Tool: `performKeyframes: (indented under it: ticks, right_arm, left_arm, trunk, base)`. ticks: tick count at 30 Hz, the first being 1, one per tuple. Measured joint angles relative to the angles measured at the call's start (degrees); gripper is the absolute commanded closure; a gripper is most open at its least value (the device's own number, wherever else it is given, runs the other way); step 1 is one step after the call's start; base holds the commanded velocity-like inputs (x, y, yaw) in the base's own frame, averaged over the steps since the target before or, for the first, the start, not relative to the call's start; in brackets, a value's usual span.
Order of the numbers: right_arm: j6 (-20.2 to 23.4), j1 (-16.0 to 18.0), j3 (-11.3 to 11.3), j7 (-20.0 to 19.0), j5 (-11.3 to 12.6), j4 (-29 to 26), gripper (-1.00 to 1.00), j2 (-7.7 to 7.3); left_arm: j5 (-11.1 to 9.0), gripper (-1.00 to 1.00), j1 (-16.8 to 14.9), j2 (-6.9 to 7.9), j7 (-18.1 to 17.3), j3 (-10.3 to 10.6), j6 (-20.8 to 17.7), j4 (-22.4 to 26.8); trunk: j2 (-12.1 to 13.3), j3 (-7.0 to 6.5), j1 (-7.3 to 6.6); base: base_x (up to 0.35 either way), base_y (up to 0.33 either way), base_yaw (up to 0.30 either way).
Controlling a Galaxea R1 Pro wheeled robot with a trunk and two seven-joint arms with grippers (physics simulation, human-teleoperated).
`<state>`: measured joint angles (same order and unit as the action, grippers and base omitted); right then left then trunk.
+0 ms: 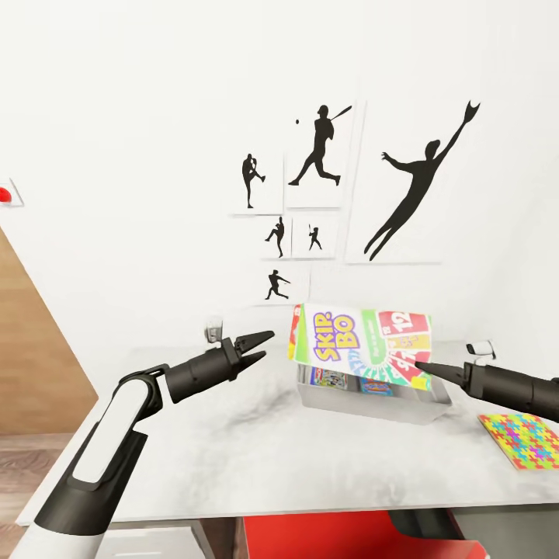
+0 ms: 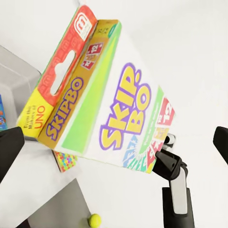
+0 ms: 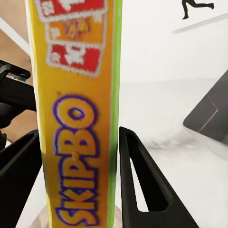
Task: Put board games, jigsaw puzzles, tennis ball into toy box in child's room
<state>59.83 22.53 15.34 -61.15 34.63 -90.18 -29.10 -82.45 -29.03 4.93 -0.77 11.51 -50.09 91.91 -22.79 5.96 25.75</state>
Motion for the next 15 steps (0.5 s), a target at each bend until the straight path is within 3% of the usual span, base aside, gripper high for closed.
performKeyframes:
  ticks: [15]
  right_arm:
    - [-0.1, 0.3, 0.4, -0.1, 0.0, 1.1, 1.0, -0.16]
  left_arm:
    - [-0.4, -1.0, 0.0, 0.15, 0.0, -0.3, -0.1, 0.0]
  trunk:
    - [0.0, 0.0, 0.0]
  base:
    - [0.0, 0.0, 0.0]
